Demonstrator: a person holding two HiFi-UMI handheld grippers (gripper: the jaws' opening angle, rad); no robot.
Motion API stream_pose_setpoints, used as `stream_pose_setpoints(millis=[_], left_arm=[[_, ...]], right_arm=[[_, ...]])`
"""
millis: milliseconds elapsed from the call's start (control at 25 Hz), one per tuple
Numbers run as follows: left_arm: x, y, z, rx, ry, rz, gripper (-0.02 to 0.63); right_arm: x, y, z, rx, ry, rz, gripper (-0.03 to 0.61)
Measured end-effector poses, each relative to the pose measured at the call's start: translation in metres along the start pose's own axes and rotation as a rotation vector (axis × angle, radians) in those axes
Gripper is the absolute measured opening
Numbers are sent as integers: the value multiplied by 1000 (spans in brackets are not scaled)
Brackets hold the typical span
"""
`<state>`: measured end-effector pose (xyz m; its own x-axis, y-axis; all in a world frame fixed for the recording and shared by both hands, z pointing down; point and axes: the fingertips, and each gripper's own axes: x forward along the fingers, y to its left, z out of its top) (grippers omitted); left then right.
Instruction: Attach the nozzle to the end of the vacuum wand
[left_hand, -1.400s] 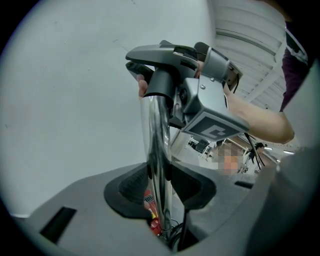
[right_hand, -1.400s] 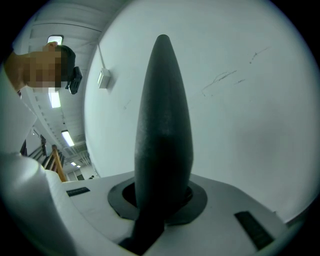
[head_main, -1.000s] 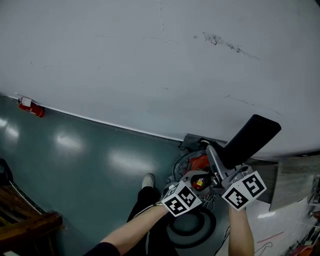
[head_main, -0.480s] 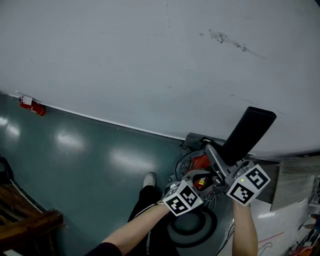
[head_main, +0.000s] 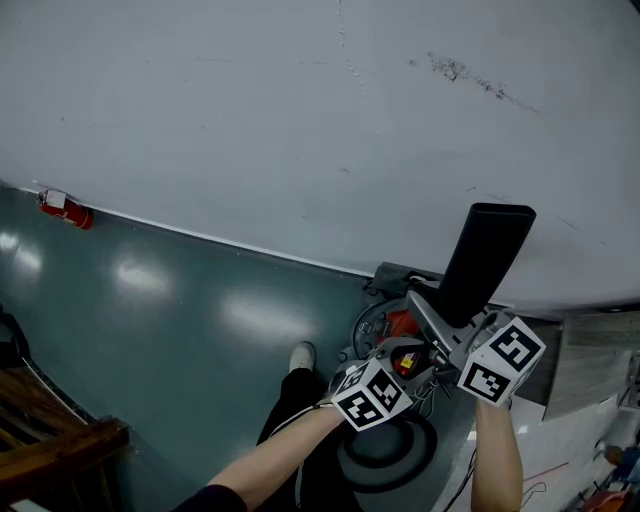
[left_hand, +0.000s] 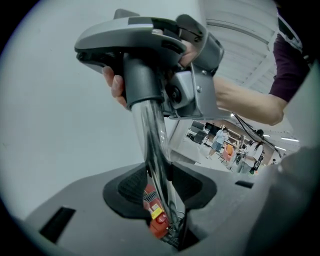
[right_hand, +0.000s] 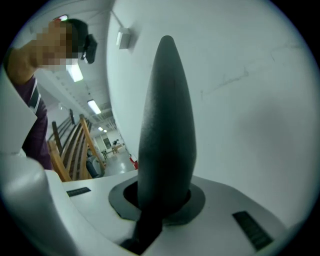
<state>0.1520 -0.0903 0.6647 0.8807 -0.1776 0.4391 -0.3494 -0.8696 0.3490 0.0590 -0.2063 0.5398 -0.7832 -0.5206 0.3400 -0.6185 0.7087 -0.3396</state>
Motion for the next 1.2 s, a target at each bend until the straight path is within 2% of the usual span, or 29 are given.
stream_pose_setpoints(millis=[120, 160, 240, 320, 400, 560, 680, 840, 1040, 1120, 1200], left_arm=[[0, 0, -1, 9, 11, -10, 152], [0, 1, -1, 11, 11, -8, 153], [1, 3, -2, -4, 5, 0, 153], [1, 4, -3, -23, -2, 3, 153], [2, 3, -3, -25, -4, 0, 152], [2, 4, -3, -2, 9, -8, 153], [2, 5, -3, -3, 9, -5, 155], [3, 7, -3, -21, 9, -11, 155], [4, 9, -5, -52, 0, -28, 152], [5, 10, -6, -56, 4, -28, 153], [6, 11, -6, -54, 3, -19, 155]], right_arm=[[5, 16, -7, -223, 47, -29, 46], [7, 18, -9, -249, 60, -27, 46], [7, 13, -10, -188, 46, -18, 46], [3, 2, -7, -62, -9, -15, 46], [-1, -3, -5, -14, -39, -22, 46], [6, 3, -8, -93, -5, -12, 44], [7, 3, -13, -72, 20, 6, 43], [7, -2, -13, -49, 24, -12, 46], [8, -2, -12, -92, 19, -22, 67], [3, -1, -8, -126, 6, -32, 130], [-6, -2, -1, -131, -20, -45, 160]])
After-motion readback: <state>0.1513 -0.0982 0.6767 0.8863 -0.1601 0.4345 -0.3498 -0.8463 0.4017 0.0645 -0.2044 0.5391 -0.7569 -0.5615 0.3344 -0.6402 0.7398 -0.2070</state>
